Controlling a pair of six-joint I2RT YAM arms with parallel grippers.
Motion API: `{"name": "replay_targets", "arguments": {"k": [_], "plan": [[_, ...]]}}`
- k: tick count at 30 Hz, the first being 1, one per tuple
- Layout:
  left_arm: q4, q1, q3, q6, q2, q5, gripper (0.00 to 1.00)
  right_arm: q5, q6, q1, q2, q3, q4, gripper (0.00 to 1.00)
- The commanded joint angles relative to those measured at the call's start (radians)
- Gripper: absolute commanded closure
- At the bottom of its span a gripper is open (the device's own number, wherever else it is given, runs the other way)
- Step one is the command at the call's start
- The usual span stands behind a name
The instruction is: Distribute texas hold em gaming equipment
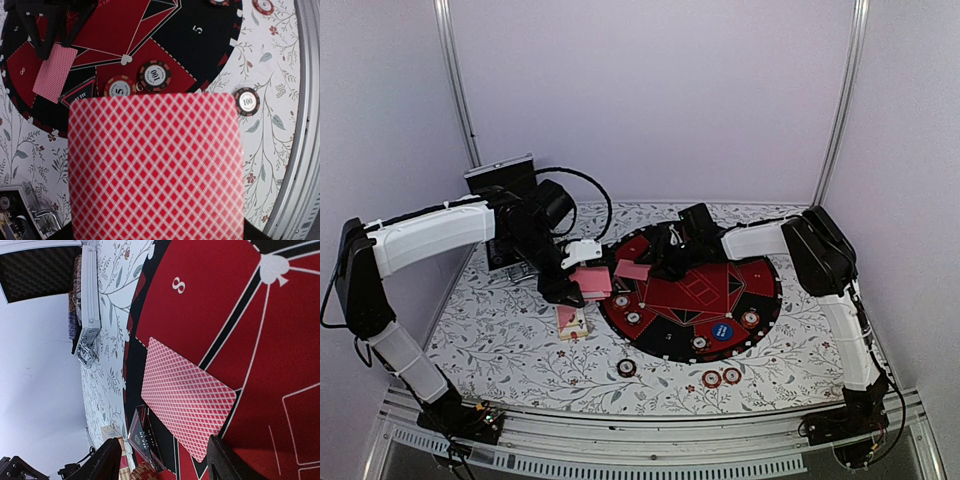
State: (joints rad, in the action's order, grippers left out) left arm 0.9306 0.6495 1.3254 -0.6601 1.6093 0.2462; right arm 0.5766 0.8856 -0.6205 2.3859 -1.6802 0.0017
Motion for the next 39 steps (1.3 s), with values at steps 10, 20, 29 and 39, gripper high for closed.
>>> {"name": "replay_targets", "arguments": {"k": [10, 20, 29, 39], "plan": [[0.000, -0.008, 0.014, 0.007, -0.022, 0.018, 1.00, 0.016, 0.031, -0.001, -0.187, 0.195, 0.100, 0.31], [-0.004, -0.008, 0.023, 0.011, -0.022, 0.024, 1.00, 0.150, 0.170, -0.069, -0.431, 0.437, 0.365, 0.17], [0.004, -0.008, 0.046, 0.012, -0.026, 0.029, 1.00, 0.218, 0.289, -0.196, -0.385, 0.471, 0.532, 0.12], [0.008, -0.008, 0.052, 0.015, -0.025, 0.033, 1.00, 0.244, 0.356, -0.233, -0.324, 0.425, 0.621, 0.12]]}}
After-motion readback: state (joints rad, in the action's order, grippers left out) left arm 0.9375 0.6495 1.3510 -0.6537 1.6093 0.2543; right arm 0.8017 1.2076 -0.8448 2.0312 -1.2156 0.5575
